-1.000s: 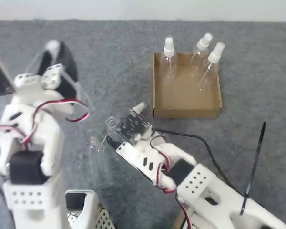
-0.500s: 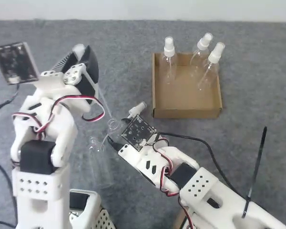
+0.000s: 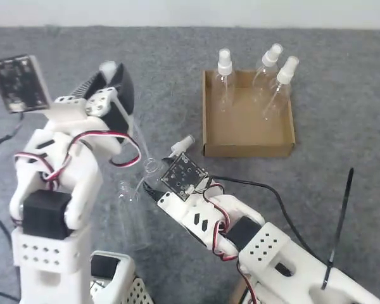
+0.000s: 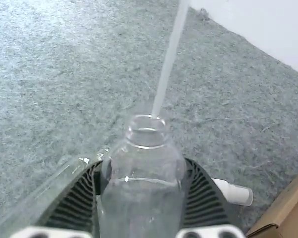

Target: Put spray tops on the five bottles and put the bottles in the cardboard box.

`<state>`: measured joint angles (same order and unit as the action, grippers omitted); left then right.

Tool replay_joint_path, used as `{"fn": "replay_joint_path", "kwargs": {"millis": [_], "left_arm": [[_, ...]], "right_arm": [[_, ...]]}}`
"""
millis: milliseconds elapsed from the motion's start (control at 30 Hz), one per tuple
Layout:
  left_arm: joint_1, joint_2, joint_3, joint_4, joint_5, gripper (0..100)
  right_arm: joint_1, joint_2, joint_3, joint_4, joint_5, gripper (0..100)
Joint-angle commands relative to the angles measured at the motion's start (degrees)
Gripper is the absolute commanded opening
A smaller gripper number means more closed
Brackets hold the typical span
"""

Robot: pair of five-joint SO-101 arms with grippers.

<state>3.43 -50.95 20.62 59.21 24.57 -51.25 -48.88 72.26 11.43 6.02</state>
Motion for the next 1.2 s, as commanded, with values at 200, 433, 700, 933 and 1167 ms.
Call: {"fn": "replay_joint_path", "kwargs": {"millis": [200, 433, 700, 933, 1167], "left_arm": [[1.85, 0.18, 8.22, -1.58, -1.67, 1], [2.11, 0.18, 14.64, -2.29, -3.52, 1], [2.46, 0.09, 18.77, -2.29, -9.41, 1], [10.02, 0.18, 19.74, 0.26, -10.37, 1], [7.91, 0.09, 19.56, 2.99, -13.01, 1]], "right_arm": [[0.04, -2.51, 0.44, -1.98, -0.62, 0.6], [2.77, -2.59, 0.35, -4.44, -1.23, 0.6], [6.64, -2.07, 0.44, -6.81, -9.14, 0.6], [6.99, -1.98, 0.53, -6.9, -9.32, 0.6], [6.9, -1.98, 0.53, -6.9, -9.32, 0.6]]}}
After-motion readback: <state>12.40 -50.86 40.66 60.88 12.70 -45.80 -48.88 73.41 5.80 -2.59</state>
